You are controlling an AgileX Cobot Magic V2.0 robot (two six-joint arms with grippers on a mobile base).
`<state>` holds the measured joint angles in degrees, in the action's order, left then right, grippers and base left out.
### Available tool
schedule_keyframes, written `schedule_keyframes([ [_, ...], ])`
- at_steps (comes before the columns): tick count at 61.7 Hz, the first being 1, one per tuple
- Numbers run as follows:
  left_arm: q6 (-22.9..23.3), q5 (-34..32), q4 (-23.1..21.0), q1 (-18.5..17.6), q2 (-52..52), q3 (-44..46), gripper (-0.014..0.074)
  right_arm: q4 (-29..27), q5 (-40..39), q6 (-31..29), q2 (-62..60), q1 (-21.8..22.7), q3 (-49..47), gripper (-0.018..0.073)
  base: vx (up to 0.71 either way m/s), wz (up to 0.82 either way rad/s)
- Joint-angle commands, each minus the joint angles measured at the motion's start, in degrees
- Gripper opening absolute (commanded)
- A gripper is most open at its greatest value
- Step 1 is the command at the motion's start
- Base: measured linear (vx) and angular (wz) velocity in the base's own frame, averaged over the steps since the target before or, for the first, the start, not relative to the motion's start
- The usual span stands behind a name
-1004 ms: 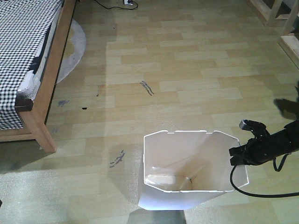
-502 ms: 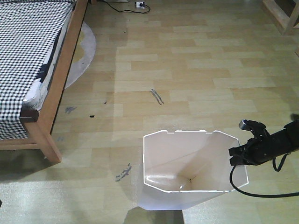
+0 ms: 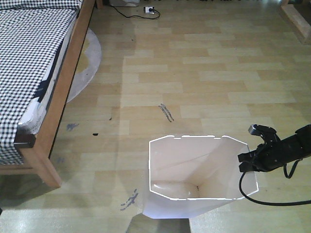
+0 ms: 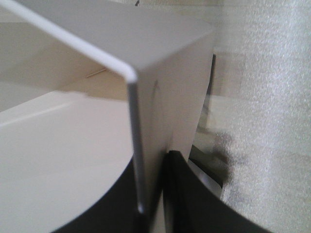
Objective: Move trash bin to bedside with robot
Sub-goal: 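Hold the bin with the right gripper while the base turns toward the bed, then carry the bin with the right gripper as the base drives beside the bed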
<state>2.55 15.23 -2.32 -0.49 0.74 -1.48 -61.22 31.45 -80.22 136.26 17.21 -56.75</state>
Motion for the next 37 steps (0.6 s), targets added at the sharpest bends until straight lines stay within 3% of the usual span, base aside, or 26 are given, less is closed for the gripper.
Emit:
schedule_keyframes([
  [1, 0.3, -4.0, -0.3, -0.4, 0.8, -1.1, -0.0006, -3.1, 10.9, 0.1, -4.1, 0.1, -0.5, -0.0005, 0.25, -0.05],
  [37, 0.3, -4.0, -0.3, -0.4, 0.8, -1.1, -0.0006, -3.1, 10.9, 0.1, -4.1, 0.1, -0.5, -0.0005, 0.26, -0.03],
])
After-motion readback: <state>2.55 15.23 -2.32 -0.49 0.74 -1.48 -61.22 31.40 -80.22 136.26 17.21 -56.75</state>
